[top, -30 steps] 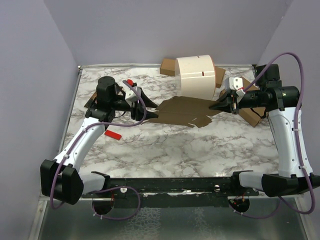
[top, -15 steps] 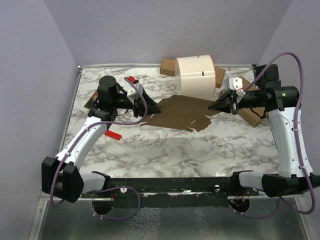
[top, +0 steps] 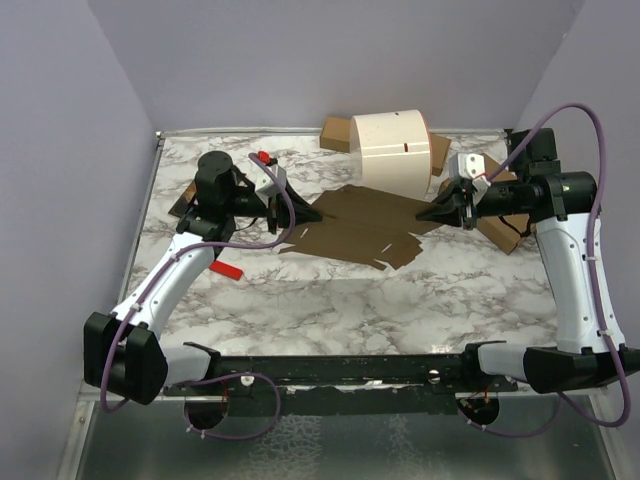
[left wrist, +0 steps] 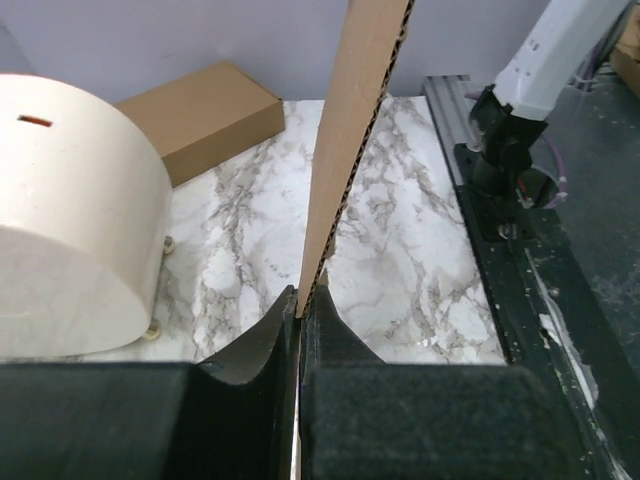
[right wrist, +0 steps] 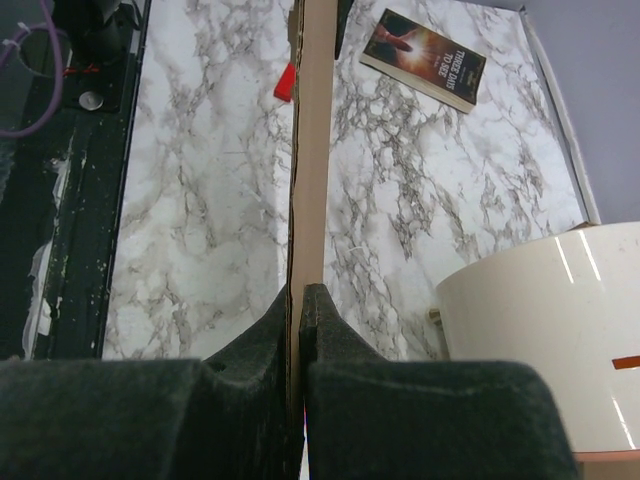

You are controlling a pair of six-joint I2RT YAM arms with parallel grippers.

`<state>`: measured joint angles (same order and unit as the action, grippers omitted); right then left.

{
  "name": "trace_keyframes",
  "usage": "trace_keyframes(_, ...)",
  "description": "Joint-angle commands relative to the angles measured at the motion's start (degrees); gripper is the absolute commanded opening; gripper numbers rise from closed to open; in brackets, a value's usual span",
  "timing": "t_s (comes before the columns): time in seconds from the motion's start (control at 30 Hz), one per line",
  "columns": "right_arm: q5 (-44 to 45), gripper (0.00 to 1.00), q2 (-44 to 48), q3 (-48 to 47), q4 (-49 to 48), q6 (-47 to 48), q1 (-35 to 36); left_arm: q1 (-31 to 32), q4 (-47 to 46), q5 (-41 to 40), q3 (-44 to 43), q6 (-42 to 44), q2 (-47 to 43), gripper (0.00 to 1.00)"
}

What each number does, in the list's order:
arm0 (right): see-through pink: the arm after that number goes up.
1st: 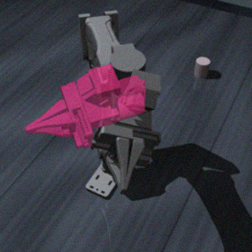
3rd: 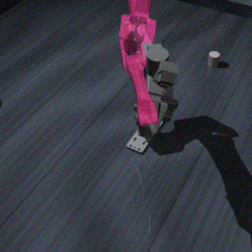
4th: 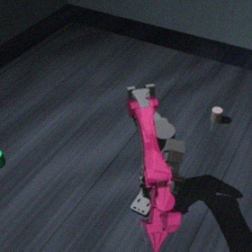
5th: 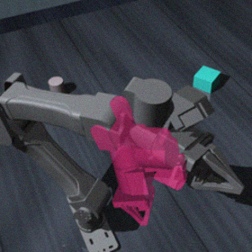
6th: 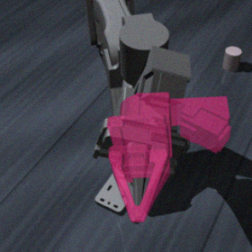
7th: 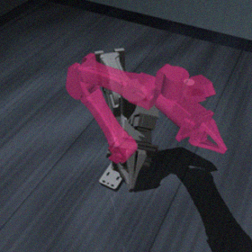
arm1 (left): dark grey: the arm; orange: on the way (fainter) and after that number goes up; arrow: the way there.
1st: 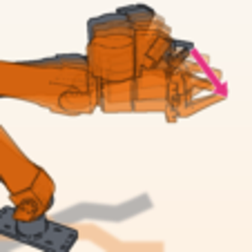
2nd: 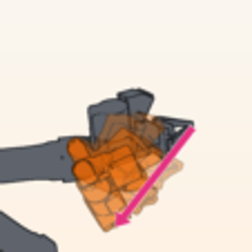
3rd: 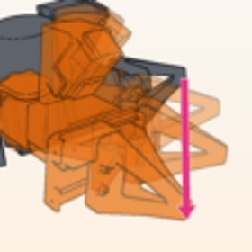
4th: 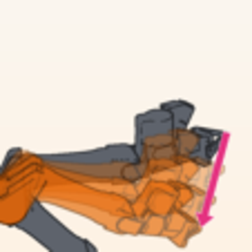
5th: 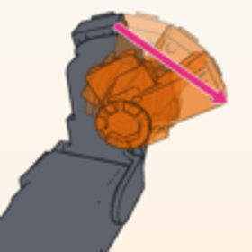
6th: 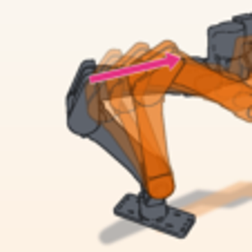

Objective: Fold the paper box

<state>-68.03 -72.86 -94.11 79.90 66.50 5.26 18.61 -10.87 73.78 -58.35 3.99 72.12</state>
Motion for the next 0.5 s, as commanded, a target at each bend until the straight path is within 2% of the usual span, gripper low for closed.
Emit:
trace_keyframes(0.0, -3.14, 0.01, -1.26, -0.16, -2.29, -5.19, 0.54, -0.06, 0.39, -7.08, 0.25, 1.11, -2.32, 0.08)
trace_keyframes(0.03, -1.98, 0.01, -1.51, -0.32, -3.37, -6.90, 0.54, -0.70, 0.49, -9.99, 0.28, 0.22, -3.17, 0.20)
trace_keyframes(0.1, -0.13, 0.01, -2.02, -0.97, -4.82, -9.56, 0.53, -3.49, -0.14, -15.19, 0.67, -3.45, -5.43, 0.35)
trace_keyframes(0.2, 2.12, 0.01, -2.36, -1.76, -6.76, -12.66, 0.54, -10.63, -6.25, -21.54, 4.54, -12.50, -11.28, 0.46)
trace_keyframes(0.3, 3.07, 0.01, -3.12, -3.74, -8.13, -15.92, 0.54, -16.18, -10.62, -28.29, 9.88, -17.92, -17.61, 0.58)
trace_keyframes(0.4, 4.15, 0.01, -4.95, -8.38, -9.07, -19.62, 0.54, -22.63, -12.37, -32.43, 13.76, -24.87, -20.35, 0.63)
trace_keyframes(0.47, 4.77, 0.01, -6.55, -12.81, -9.47, -22.35, 0.54, -27.62, -16.40, -32.94, 17.27, -32.63, -20.54, 0.64)
